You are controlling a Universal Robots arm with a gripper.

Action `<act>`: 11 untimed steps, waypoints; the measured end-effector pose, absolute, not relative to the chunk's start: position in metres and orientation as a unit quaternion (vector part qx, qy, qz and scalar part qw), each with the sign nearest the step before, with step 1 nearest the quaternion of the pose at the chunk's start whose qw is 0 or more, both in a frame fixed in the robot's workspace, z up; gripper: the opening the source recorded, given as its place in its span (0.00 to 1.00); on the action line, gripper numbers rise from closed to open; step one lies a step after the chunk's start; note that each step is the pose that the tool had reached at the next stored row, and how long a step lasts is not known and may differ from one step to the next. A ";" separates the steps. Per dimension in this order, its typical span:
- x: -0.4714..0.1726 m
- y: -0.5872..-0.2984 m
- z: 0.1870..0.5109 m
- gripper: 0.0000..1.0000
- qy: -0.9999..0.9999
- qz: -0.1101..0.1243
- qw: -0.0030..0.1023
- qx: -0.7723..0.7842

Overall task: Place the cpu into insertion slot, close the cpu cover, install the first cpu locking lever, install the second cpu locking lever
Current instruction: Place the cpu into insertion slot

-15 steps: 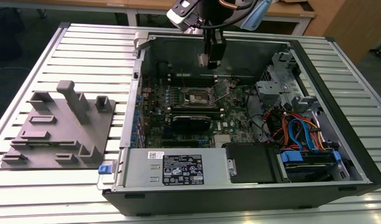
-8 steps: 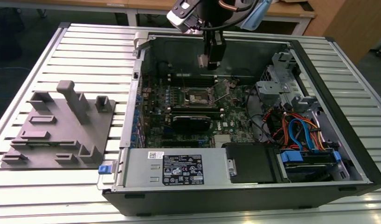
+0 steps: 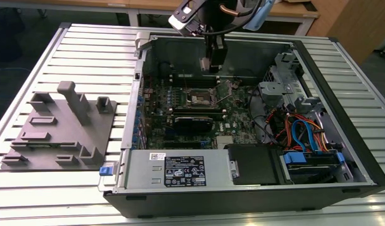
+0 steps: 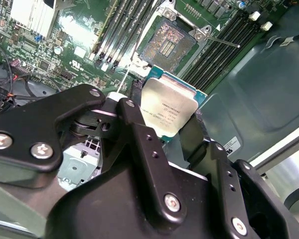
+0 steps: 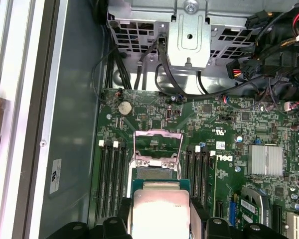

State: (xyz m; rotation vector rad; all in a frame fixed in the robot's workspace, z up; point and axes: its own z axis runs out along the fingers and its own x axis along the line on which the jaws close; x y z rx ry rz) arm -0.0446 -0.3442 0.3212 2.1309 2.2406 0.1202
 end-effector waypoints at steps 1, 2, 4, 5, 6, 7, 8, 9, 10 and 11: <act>-0.045 -0.344 0.321 0.54 0.724 0.039 0.024 0.688; -0.045 -0.344 0.321 0.54 0.724 0.039 0.024 0.688; -0.045 -0.344 0.321 0.54 0.724 0.039 0.024 0.688; -0.045 -0.344 0.321 0.54 0.724 0.039 0.024 0.688; -0.045 -0.344 0.320 0.54 0.724 0.039 0.024 0.688; -0.045 -0.344 0.320 0.54 0.724 0.039 0.024 0.688; -0.045 -0.344 0.320 0.54 0.724 0.039 0.024 0.688; -0.045 -0.344 0.320 0.54 0.724 0.039 0.024 0.688; -0.045 -0.344 0.320 0.54 0.724 0.039 0.024 0.688; -0.045 -0.344 0.320 0.54 0.724 0.039 0.024 0.688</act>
